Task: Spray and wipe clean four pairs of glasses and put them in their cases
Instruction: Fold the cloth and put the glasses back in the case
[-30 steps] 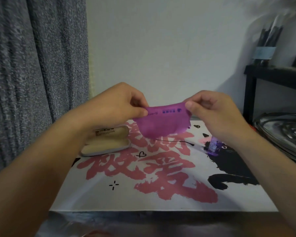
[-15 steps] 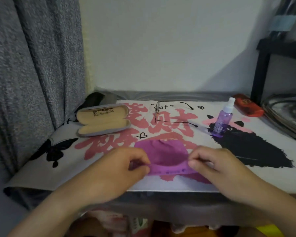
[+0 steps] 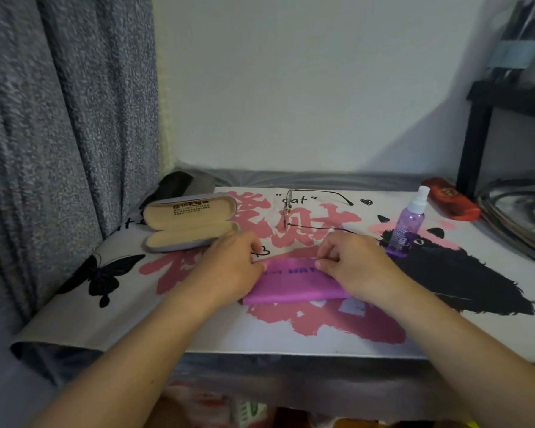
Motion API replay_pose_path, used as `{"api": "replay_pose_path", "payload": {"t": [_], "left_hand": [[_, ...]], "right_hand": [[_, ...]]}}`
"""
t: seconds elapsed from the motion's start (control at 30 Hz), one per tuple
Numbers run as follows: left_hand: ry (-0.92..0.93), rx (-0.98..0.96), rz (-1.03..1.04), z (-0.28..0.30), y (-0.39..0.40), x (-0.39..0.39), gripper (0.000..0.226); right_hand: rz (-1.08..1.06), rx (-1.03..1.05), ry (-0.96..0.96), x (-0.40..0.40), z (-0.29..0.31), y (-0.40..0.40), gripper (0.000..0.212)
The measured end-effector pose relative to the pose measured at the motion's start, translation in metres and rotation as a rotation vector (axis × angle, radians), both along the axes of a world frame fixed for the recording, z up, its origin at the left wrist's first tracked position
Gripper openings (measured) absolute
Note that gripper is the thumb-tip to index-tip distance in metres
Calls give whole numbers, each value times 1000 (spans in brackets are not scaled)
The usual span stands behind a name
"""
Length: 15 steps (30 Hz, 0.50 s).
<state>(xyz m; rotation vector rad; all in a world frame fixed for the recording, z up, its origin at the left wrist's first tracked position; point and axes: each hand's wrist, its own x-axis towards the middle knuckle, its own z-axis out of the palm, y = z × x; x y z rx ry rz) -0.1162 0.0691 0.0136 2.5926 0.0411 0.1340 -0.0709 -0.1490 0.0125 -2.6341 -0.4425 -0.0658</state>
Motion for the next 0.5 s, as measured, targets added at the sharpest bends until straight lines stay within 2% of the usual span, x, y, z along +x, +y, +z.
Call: {"api": "replay_pose_path", "payload": {"t": [0.07, 0.1, 0.17, 0.23, 0.3, 0.4, 0.5], "left_hand": [[-133, 7, -48, -3, -1, -6, 29], [-200, 2, -116, -3, -1, -11, 27], [-226, 39, -311, -3, -1, -23, 24], [-162, 148, -449, -4, 0, -29, 29], [-196, 248, -483, -9, 5, -28, 26], [-343, 382, -510, -9, 6, -25, 20], [-426, 399, -581, -8, 4, -33, 24]], "right_hand": [[-11, 6, -81, -6, -1, -1, 22], [28, 24, -184, -11, -2, -3, 27], [214, 9, -297, -23, -1, -9, 28], [385, -91, -194, -34, 0, -13, 39], [437, -177, -140, -36, -4, -16, 51], [419, -181, -207, -35, -5, -19, 50], [467, -192, -292, -37, -6, -23, 37]]}}
